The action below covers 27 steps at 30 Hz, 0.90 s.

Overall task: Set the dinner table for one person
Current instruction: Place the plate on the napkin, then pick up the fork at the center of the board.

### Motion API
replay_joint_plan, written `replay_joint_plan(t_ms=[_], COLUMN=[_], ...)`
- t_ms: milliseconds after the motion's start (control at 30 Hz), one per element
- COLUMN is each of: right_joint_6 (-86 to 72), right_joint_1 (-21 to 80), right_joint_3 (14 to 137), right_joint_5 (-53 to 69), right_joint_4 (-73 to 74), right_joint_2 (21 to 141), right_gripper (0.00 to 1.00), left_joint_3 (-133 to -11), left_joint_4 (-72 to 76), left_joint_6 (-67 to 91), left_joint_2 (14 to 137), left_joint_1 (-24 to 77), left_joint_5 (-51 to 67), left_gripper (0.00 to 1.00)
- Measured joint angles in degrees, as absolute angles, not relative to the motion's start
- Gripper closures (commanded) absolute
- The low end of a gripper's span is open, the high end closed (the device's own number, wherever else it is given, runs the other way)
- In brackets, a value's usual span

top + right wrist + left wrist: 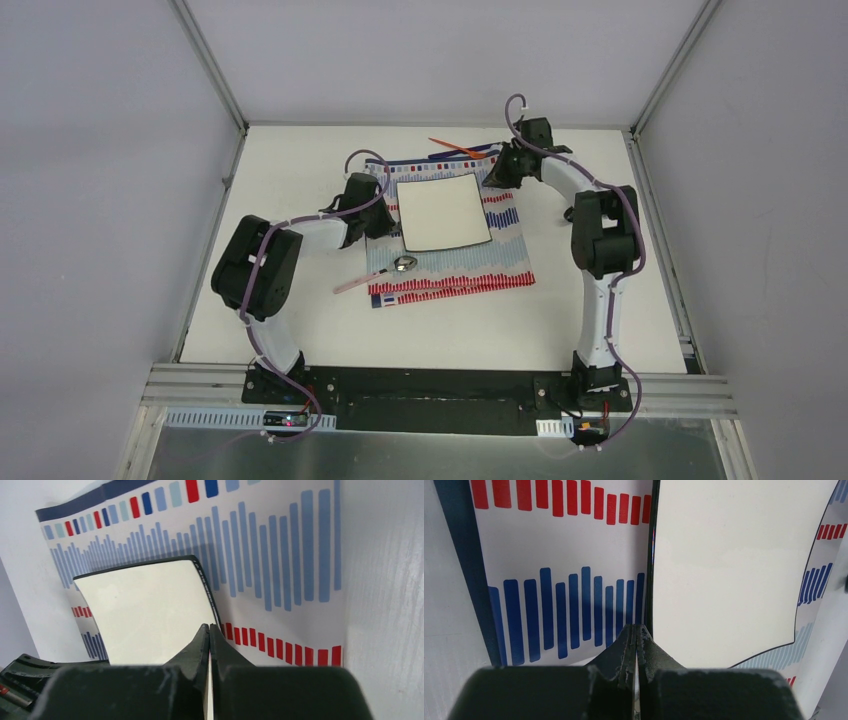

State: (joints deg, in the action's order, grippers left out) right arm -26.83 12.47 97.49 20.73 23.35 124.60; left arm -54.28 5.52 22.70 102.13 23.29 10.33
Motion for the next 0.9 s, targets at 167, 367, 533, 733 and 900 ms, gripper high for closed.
replay_joint_plan(t_ms=[167, 367, 533, 733, 900], right_joint_6=[-26.81, -26.85, -27.46, -28.86, -29.93], right_joint_1=[12.47, 12.47, 12.29, 12.29, 12.36], right_joint_3=[97.62, 97.06, 92.14, 82.72, 76.27], right_joint_5=[20.14, 19.9, 20.18, 20.14, 20.16], right_joint_4=[23.51, 23.11, 17.78, 13.04, 11.11], right_joint_2=[127.5, 129.4, 127.33, 121.95, 117.91], right_gripper=[1.0, 1.0, 1.0, 1.0, 1.0], left_joint_3=[-54.3, -55.61, -56.14, -56.77, -56.8], left_joint_4=[5.61, 6.04, 6.04, 6.85, 7.11], left_joint_6=[22.59, 21.93, 21.67, 21.65, 21.63], left_joint_2=[103.02, 104.6, 105.12, 105.93, 106.06], left_joint_1=[23.29, 23.29, 23.2, 23.2, 23.18], left_joint_5=[10.33, 10.52, 10.83, 11.2, 11.7], left_gripper=[1.0, 1.0, 1.0, 1.0, 1.0])
